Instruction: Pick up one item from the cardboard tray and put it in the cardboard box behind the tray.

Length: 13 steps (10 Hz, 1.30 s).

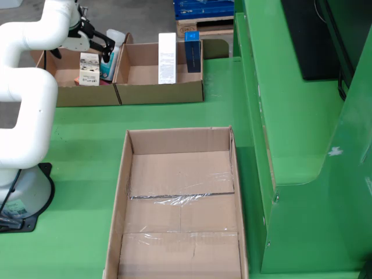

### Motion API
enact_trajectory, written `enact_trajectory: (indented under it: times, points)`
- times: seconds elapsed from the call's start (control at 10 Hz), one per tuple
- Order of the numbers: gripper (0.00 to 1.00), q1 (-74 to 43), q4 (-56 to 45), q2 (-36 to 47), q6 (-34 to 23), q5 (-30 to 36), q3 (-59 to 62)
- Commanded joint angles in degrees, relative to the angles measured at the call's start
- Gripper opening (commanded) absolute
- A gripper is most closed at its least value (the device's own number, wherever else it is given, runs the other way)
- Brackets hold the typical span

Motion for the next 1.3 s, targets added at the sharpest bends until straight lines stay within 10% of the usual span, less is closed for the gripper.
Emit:
enact_trajectory:
  times: [0.0, 0.1, 0.6, 1.2]
  points:
    - [1.00, 1.1, 6.5, 3.4, 0.3, -6.5, 1.7]
    - [1.00, 3.8, 14.0, 6.5, -2.6, -21.3, 1.7]
    - [1.00, 5.1, 12.1, 14.3, -6.2, -30.0, 1.7]
    - [1.00, 1.3, -8.9, 25.6, 1.0, -18.5, 1.7]
